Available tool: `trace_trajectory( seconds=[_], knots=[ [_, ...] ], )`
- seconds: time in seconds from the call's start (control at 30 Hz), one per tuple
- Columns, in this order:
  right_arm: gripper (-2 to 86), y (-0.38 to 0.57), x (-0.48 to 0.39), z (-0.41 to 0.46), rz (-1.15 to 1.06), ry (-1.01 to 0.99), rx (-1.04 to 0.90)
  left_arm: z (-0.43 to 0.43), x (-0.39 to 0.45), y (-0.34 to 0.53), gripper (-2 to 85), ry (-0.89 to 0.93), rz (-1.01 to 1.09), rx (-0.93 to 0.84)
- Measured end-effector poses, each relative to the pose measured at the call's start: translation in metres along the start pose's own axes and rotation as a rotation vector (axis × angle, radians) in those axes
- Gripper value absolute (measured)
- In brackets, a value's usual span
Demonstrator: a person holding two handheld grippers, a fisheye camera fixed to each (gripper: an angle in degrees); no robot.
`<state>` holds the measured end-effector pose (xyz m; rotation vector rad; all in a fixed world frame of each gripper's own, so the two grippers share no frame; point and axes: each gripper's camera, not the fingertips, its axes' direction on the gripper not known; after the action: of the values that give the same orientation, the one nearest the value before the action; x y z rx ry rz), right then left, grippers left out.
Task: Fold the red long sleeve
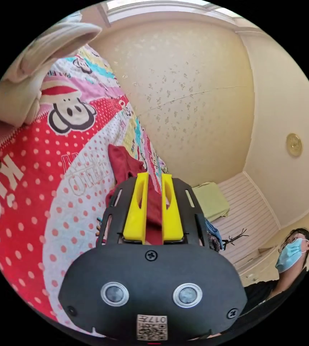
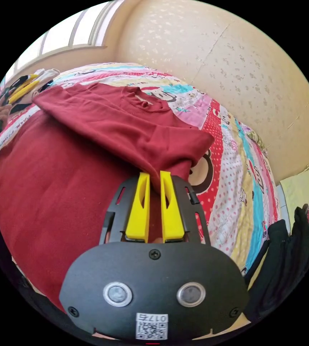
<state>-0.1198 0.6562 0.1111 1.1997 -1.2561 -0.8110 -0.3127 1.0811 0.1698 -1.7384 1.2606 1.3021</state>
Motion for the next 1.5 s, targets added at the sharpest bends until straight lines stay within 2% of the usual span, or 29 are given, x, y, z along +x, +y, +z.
trace_trajectory(
  seconds=[0.07,0.13,0.2,0.23,0.37,0.43,0.5,0.63,0.7,0.87,1.0,1.27,1.33,1.4,1.5],
  knots=[
    [6.1,-0.001,-0.011,0.004,-0.022,0.061,-0.006,0.014,0.007,-0.015,10.0,-0.007,0.024,-0.054],
    [5.9,0.003,-0.039,0.008,-0.081,0.231,0.022,0.043,0.005,-0.027,12.3,-0.007,0.001,-0.177],
    [5.4,0.005,-0.061,0.015,-0.139,0.369,0.02,0.078,-0.005,-0.033,13.4,-0.081,-0.043,-0.311],
    [5.1,0.005,-0.068,0.019,-0.159,0.41,0.011,0.084,-0.007,-0.032,12.9,-0.105,-0.05,-0.324],
    [4.9,0.003,-0.057,0.011,-0.1,0.321,0.029,0.11,0.005,-0.017,8.9,-0.1,-0.003,-0.324],
    [4.9,0.003,-0.059,0.01,-0.098,0.324,0.033,0.122,0.015,-0.009,7.0,-0.175,0.033,-0.37],
    [5.0,0.004,-0.067,0.01,-0.112,0.368,0.038,0.13,0.03,0.001,6.3,-0.337,0.078,-0.394],
    [5.0,0.003,-0.073,0.007,-0.108,0.385,0.042,0.127,0.068,0.015,12.2,-0.473,0.28,-0.3],
    [5.0,0.002,-0.075,0.005,-0.106,0.383,0.044,0.145,0.084,0.029,13.5,-0.526,0.401,-0.389],
    [5.0,0.001,-0.081,-0.001,-0.104,0.386,0.047,0.186,0.085,0.055,13.4,-0.784,0.447,-0.514],
    [5.1,0.001,-0.085,-0.007,-0.1,0.384,0.051,0.198,0.105,0.075,7.4,-0.755,0.485,-0.489],
    [5.3,0.003,-0.096,-0.027,-0.064,0.437,0.104,0.202,0.16,0.103,6.3,-0.767,0.673,-0.474],
    [5.3,0.002,-0.098,-0.031,-0.059,0.436,0.1,0.205,0.166,0.111,6.2,-0.804,0.69,-0.504],
    [5.4,0.001,-0.102,-0.032,-0.066,0.442,0.091,0.212,0.166,0.126,5.6,-0.921,0.73,-0.553],
    [5.3,-0.001,-0.106,-0.038,-0.07,0.448,0.088,0.215,0.17,0.146,4.3,-0.951,0.83,-0.554]
  ],
)
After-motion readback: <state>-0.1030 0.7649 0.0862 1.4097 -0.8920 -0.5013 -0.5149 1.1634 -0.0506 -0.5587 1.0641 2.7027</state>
